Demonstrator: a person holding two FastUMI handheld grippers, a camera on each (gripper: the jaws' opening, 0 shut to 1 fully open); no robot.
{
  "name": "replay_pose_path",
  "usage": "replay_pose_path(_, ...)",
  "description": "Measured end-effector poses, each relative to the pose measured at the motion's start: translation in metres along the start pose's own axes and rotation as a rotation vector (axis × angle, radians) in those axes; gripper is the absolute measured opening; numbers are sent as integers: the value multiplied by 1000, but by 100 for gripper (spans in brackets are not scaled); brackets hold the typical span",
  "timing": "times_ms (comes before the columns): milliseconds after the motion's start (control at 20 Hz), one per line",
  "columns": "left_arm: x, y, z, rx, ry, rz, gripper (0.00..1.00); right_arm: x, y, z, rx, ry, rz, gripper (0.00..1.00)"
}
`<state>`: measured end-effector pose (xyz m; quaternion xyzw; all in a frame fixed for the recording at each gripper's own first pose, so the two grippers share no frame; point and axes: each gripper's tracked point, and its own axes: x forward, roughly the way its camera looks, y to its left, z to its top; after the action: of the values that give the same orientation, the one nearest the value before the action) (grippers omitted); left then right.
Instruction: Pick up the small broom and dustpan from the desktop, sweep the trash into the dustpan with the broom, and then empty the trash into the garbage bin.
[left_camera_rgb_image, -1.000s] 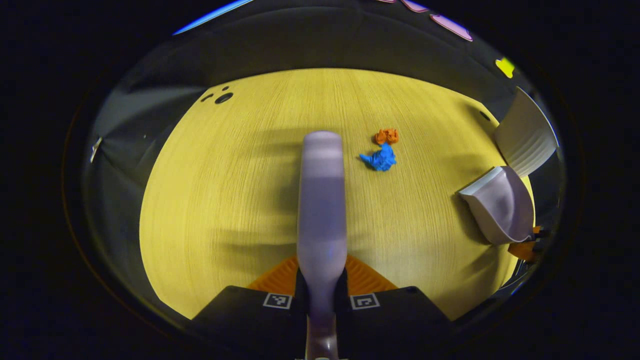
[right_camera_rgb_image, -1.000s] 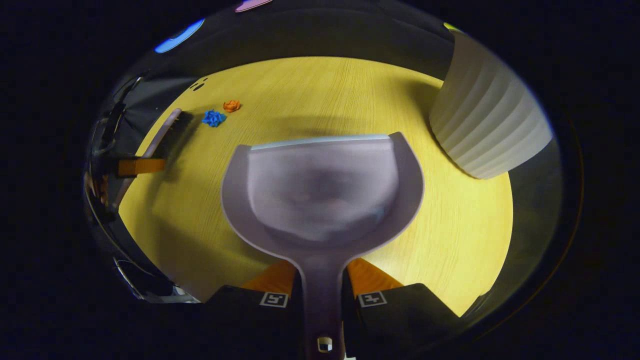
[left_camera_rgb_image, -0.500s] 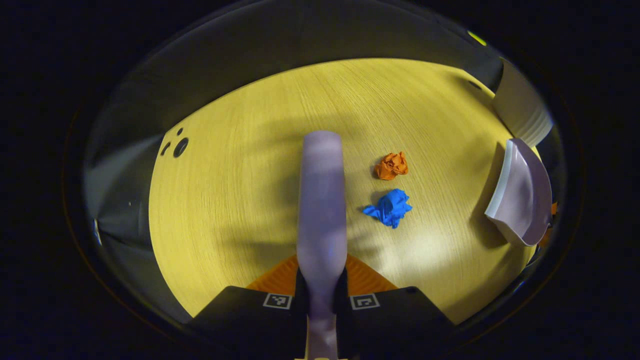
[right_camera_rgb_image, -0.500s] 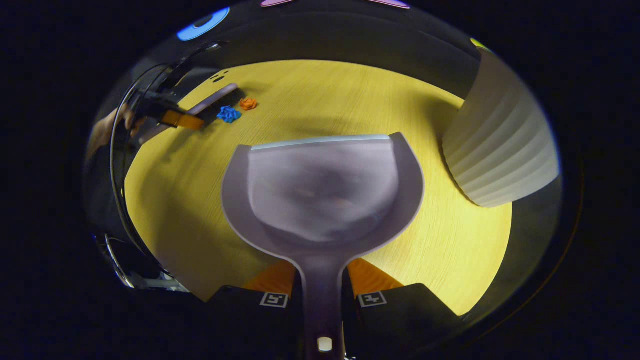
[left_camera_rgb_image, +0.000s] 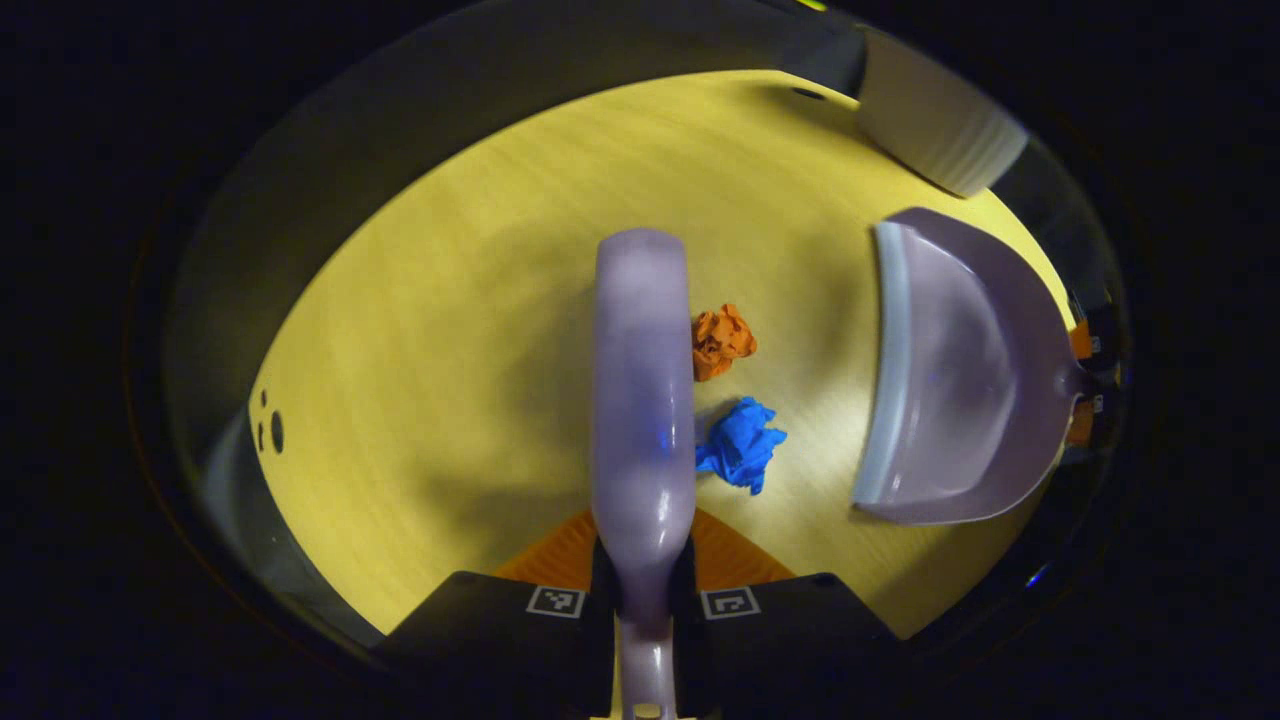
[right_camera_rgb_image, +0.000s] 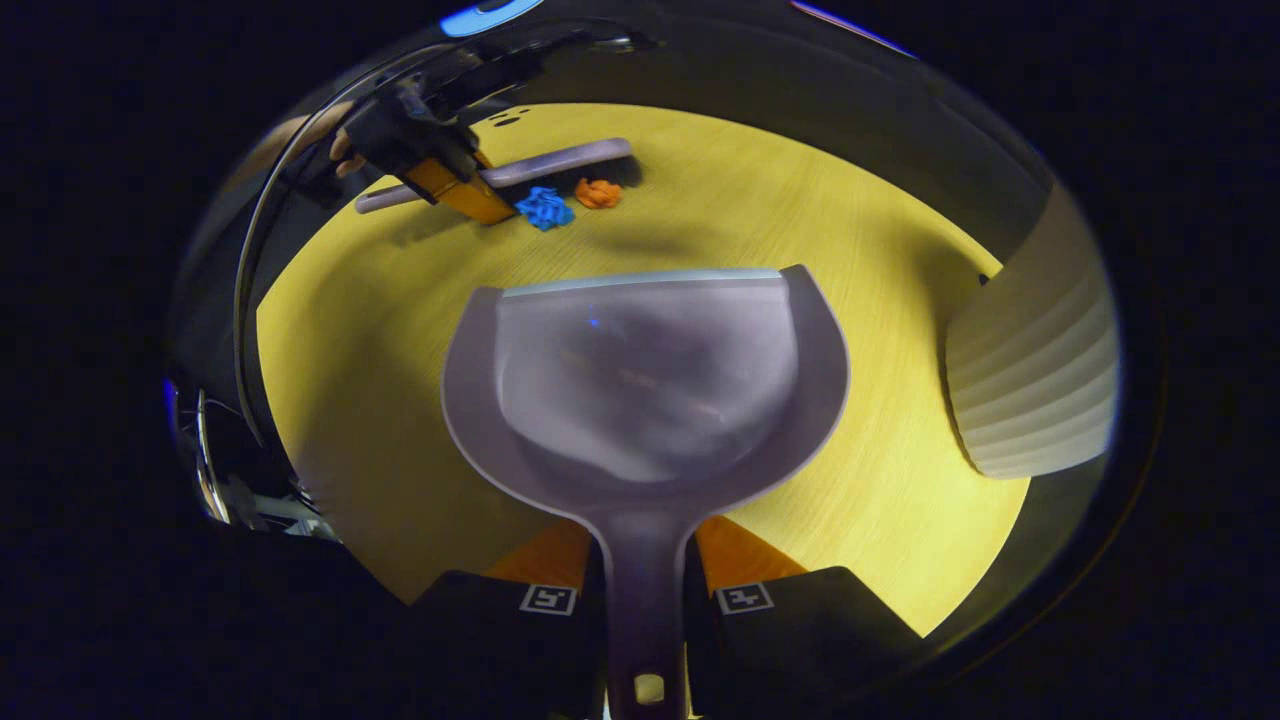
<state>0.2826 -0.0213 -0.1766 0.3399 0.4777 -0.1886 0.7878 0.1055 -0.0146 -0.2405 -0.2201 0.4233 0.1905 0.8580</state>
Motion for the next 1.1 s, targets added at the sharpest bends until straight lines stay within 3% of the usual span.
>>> replay_pose_path(200,-10,-65,0,88,29,-243,28,7,-10,-8,-50,-18,-7,36)
replay_pose_path(300,-16,-81,-2,113,49,-290,27,8,-12,-10,-69,-23,-15,36)
replay_pose_path(700,-49,-142,-10,3,-9,-494,28,10,-14,-3,-86,-63,-68,36)
replay_pose_path(750,-50,-147,-10,5,-25,-489,28,10,-17,-2,-101,-69,-79,36)
replay_pose_path(850,-47,-143,-9,-1,-67,-407,28,12,-17,1,-91,-74,-87,35)
replay_pose_path(1100,-83,-136,-18,-181,-235,-351,28,12,-26,1,-44,-116,-107,36)
